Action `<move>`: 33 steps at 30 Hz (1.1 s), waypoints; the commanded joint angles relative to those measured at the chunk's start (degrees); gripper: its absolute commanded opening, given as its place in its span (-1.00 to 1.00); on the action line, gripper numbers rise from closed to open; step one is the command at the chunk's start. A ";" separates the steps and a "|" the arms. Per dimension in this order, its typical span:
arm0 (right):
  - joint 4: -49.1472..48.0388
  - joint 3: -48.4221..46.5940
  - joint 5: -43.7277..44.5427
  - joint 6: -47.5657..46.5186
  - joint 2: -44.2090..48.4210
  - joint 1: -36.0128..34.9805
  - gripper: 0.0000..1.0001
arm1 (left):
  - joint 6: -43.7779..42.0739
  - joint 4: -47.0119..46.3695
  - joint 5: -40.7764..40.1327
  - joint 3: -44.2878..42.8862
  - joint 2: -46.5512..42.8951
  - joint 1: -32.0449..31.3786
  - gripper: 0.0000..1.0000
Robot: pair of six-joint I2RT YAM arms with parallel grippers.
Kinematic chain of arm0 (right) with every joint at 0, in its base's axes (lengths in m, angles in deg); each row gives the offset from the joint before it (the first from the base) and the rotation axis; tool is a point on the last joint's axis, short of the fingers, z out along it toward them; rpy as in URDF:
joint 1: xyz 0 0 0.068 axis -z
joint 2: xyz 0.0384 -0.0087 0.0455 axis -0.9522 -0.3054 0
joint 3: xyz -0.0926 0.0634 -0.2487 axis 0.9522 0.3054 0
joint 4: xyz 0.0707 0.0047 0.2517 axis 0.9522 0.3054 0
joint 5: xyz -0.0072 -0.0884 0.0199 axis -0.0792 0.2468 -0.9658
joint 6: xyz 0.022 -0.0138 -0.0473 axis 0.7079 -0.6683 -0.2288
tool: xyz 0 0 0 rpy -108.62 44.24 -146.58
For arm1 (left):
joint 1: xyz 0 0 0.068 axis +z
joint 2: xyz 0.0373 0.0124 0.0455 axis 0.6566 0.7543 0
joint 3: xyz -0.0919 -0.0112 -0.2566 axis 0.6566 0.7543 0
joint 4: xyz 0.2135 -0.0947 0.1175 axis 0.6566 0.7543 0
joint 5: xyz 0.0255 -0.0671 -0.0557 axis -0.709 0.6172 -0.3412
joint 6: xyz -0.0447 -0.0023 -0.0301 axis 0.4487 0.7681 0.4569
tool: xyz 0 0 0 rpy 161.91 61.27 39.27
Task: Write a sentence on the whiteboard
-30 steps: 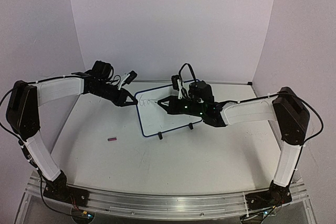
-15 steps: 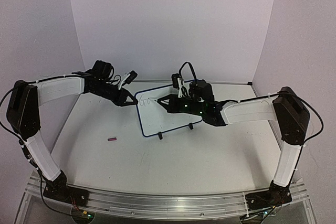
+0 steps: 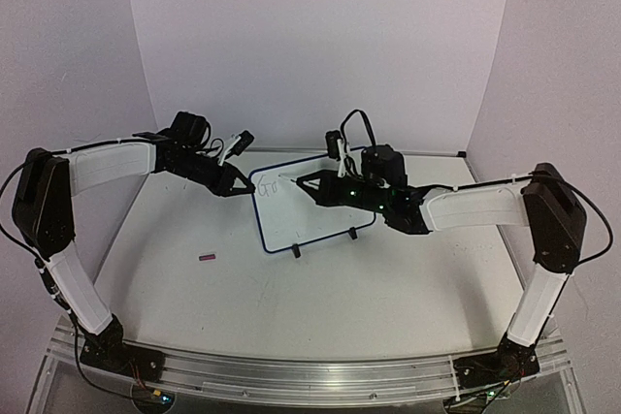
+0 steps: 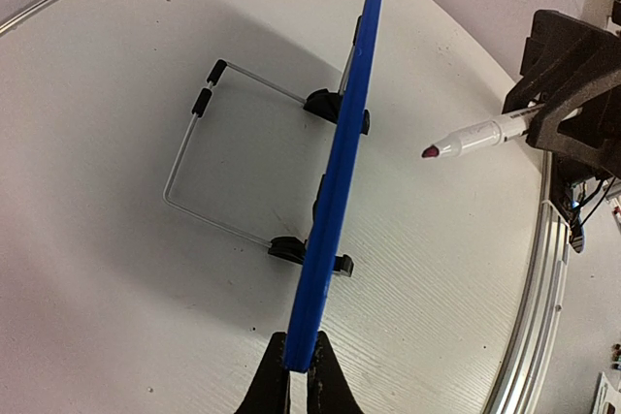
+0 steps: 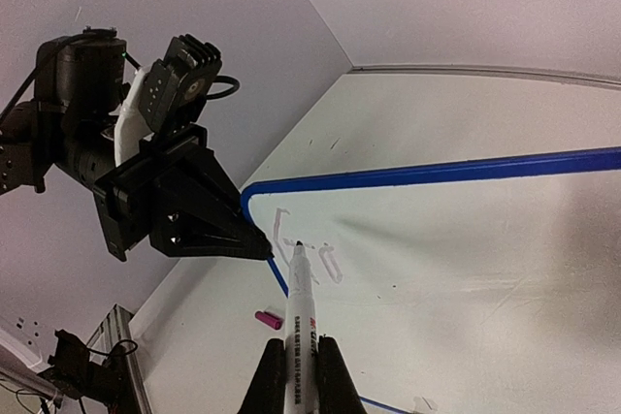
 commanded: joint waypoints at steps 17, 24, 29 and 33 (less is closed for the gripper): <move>-1.76 -1.51 0.48 0.97 -3.60 1.41 -1.00 | -2.32 3.18 -3.37 -0.91 1.51 -0.69 -1.00; -1.71 -2.41 0.09 0.93 -4.61 1.50 -1.00 | -2.46 3.20 -3.37 -0.96 1.62 -0.73 -1.00; -1.71 -2.76 -0.39 0.87 -5.12 1.50 -1.00 | -2.41 3.16 -3.37 -0.91 1.70 -0.78 -1.00; -1.47 -2.49 -0.89 1.21 -5.59 1.50 -1.00 | -2.44 3.15 -3.35 -0.91 1.79 -0.79 -1.00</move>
